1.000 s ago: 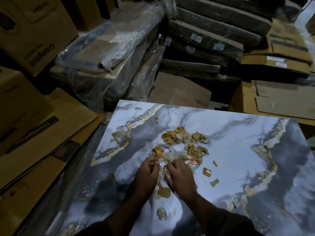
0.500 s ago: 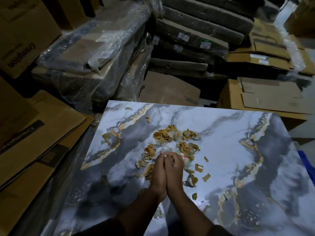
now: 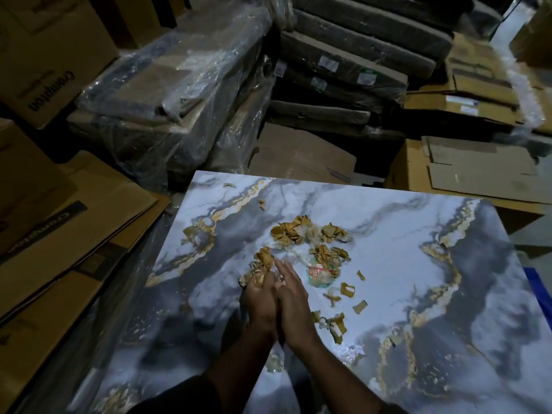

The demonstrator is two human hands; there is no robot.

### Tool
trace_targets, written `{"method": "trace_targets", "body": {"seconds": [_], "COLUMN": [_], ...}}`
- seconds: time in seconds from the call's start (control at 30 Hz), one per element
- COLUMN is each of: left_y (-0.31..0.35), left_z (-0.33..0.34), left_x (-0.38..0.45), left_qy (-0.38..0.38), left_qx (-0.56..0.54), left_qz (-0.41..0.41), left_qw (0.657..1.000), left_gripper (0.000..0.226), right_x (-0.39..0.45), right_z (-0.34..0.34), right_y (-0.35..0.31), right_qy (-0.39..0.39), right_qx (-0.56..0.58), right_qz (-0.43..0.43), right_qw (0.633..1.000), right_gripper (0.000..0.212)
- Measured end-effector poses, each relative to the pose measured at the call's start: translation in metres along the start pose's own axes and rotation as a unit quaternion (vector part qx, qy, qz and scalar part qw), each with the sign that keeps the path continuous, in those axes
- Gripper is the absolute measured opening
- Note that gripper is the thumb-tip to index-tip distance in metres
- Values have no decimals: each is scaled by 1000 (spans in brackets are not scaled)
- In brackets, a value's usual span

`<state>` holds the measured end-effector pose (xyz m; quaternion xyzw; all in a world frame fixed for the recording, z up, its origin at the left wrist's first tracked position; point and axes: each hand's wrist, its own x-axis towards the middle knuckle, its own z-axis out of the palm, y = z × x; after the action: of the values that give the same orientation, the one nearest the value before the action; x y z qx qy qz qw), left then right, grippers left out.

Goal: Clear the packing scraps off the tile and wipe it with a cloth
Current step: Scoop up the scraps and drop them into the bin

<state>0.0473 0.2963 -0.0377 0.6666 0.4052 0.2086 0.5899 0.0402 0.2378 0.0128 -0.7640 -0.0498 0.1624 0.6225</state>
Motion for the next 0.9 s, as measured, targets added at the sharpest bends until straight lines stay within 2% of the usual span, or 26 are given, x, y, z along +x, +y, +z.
{"method": "trace_targets", "body": {"seconds": [0.03,0.1,0.17,0.23,0.33,0.47,0.57,0.63,0.73,0.83,0.9], "left_y": [8,15,14,21,15,12,5,5,10,7,6], "left_z": [-10,-17,-20,-26,-41,-56,-66,-73,-78,-81,-83], "left_x": [5,12,18,15,23,21,23,24,24,23,22], "left_qy": [-23,-18,11,29,60,62,80,80,84,85,71], "left_qx": [-67,-60,-44,-87,-92,-100,-76,-60,-44,-38,-50], "left_qz": [-114,-184,-181,-197,-219,-233,-218,-199,-196,-194,-199], "left_qw": [991,981,982,976,970,965,970,975,976,977,976], "left_gripper": [45,52,43,30,26,23,24,25,27,29,24], "right_x": [0,-2,-2,1,-2,-9,-14,-19,-24,-20,-14], "right_z": [-4,-22,-50,-78,-98,-77,-58,-47,-29,-16,-11], "right_y": [3,15,36,61,94,105,102,101,102,103,100], "right_qy": [13,51,107,129,67,-63,-88,-105,-145,-159,-136], "right_qx": [-15,-77,-161,-267,-368,-430,-401,-410,-448,-487,-510], "right_qz": [-17,-51,-79,-94,-95,-171,-237,-293,-330,-347,-337], "right_qw": [1000,994,978,950,922,885,881,857,818,785,780], "right_gripper": [52,54,65,66,76,79,87,97,106,95,70]}}
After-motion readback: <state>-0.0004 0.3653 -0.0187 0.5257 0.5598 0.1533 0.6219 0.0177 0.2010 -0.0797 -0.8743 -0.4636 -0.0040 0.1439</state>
